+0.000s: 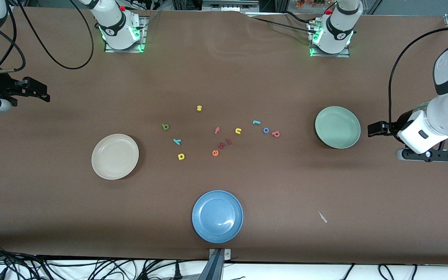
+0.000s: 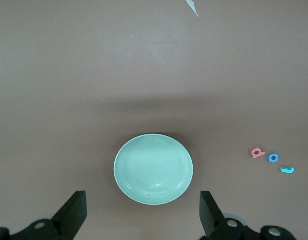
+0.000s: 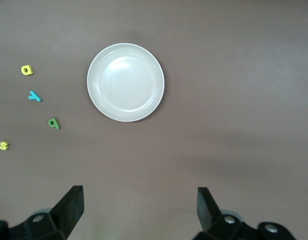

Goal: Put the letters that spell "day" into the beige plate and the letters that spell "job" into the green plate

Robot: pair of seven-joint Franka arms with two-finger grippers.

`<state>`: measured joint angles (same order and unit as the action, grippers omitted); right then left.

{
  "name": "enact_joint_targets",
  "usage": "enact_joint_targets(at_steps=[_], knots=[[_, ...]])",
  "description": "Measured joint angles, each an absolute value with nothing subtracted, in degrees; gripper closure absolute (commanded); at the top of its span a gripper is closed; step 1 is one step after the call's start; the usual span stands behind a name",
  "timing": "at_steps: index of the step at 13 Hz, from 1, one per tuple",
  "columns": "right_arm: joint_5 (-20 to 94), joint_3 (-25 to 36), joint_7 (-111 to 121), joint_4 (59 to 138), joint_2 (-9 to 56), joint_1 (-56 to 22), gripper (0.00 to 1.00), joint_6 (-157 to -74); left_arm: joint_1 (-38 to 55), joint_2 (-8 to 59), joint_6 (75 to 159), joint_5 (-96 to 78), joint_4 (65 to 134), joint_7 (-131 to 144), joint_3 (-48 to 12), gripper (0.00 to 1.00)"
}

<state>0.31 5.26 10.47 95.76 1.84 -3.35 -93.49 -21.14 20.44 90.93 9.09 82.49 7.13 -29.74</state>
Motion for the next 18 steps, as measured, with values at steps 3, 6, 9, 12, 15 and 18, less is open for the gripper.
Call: enact_joint_targets(at_steps=[3, 6, 9, 12, 15, 18], knots=[[0.31, 5.27, 10.47, 95.76, 1.85, -3.35, 0.0, -93.49, -21.14, 20.44, 90.96, 9.09, 82.53, 7.13, -29.74, 0.01], [0.31, 5.27, 10.47, 95.76, 1.85, -3.35, 0.0, -93.49, -21.14, 20.44, 90.97, 9.09, 82.53, 7.13, -29.74, 0.01], [0.31, 5.27, 10.47, 95.76, 1.87, -3.35, 0.0, -93.49, -21.14, 20.44, 90.97, 9.09, 82.53, 7.13, -29.74, 0.01], [0.31, 5.27, 10.47, 95.79, 2.02, -3.35, 0.0, -93.48, -21.14, 20.44, 90.98, 9.09, 82.53, 7.13, -29.74, 0.01], [0.38, 5.27, 10.47, 96.03, 2.35, -3.35, 0.0, -93.46, -21.14, 20.44, 90.98, 9.09, 82.53, 7.13, -29.74, 0.01], [1.58, 5.12, 10.46, 97.62, 2.82, -3.41, 0.0, -94.06, -21.14, 20.44, 90.98, 9.09, 82.54, 7.13, -29.74, 0.01]])
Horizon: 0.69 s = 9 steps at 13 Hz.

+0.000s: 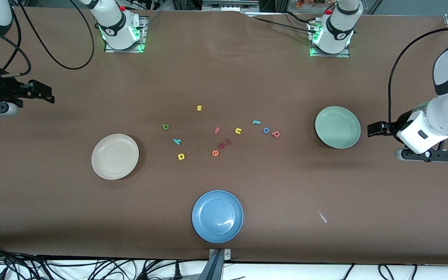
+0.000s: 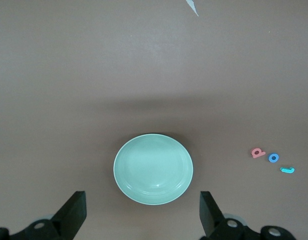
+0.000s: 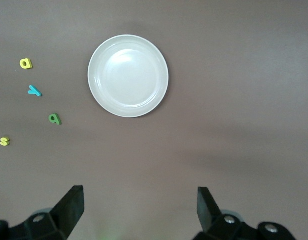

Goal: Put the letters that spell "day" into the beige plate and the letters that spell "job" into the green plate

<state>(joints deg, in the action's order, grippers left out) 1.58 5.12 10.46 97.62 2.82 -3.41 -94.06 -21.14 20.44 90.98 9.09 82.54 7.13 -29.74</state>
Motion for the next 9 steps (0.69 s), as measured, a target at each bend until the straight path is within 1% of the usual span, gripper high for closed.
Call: enact_joint_targets(at_steps=[3, 6, 9], knots=[[2.78, 4.3, 10.27, 98.93, 3.98, -3.49, 0.0, -96.7, -21.14, 20.44, 90.98, 9.09, 82.57, 7.13, -29.74, 0.01], [2.92, 1.48, 7.21, 100.35, 5.16, -3.7, 0.0, -100.2, -21.14, 20.45, 90.98, 9.09, 82.6, 7.13, -29.74, 0.01], [2.92, -1.3, 4.19, 103.36, 5.42, -4.01, 0.0, -104.81, -21.14, 20.45, 90.98, 9.09, 82.63, 7.13, -29.74, 0.01]])
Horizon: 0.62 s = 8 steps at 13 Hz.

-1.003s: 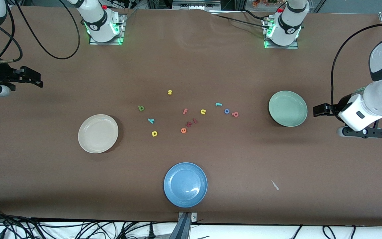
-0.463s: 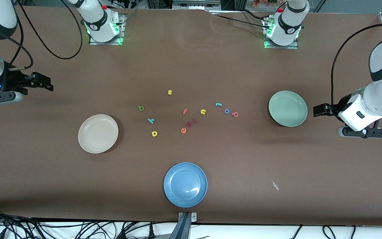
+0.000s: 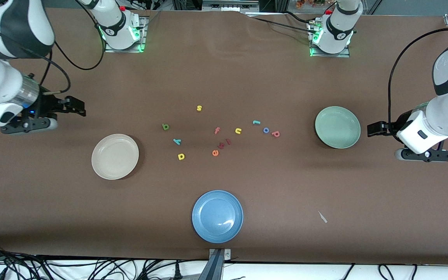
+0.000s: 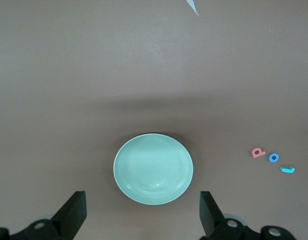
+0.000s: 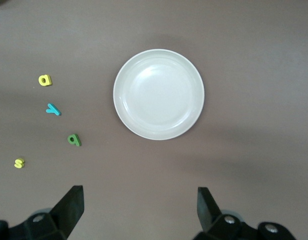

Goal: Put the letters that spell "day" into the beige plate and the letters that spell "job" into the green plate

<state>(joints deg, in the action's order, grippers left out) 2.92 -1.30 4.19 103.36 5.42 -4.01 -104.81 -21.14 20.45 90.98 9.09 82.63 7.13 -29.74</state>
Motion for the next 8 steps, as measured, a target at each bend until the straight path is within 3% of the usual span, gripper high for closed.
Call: enact_joint_targets(at_steps=[8], knots=[[2.86, -1.22, 4.53, 104.22, 4.36, -3.88, 0.0, -103.73, -21.14, 20.46, 90.98, 9.09, 82.69, 7.13, -29.74, 0.0]])
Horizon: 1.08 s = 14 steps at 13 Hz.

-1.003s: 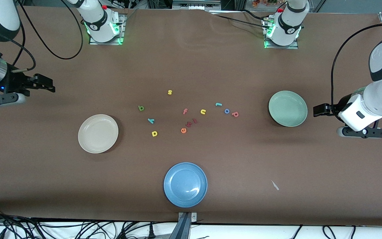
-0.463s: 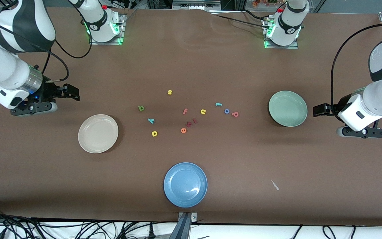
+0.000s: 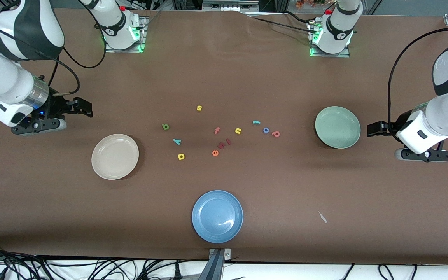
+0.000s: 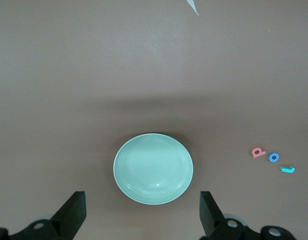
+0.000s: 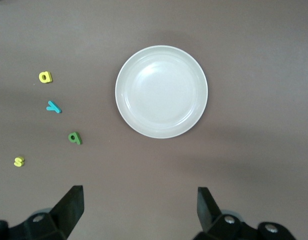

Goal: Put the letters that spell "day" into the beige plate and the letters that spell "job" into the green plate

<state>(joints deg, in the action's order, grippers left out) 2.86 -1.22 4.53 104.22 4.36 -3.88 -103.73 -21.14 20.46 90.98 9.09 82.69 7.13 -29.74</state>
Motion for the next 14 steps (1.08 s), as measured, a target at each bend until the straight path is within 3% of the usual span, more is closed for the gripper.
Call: enact_joint_targets(at_steps=[5, 14], knots=[[2.61, 1.81, 8.4, 101.82, 1.64, -3.71, 0.0, -96.12, -21.14, 20.48, 90.98, 9.09, 82.87, 7.13, -29.74, 0.0], [2.58, 2.05, 9.07, 101.62, 1.83, -3.69, 0.0, -95.73, -21.14, 20.48, 90.98, 9.09, 82.91, 7.12, -29.74, 0.0]])
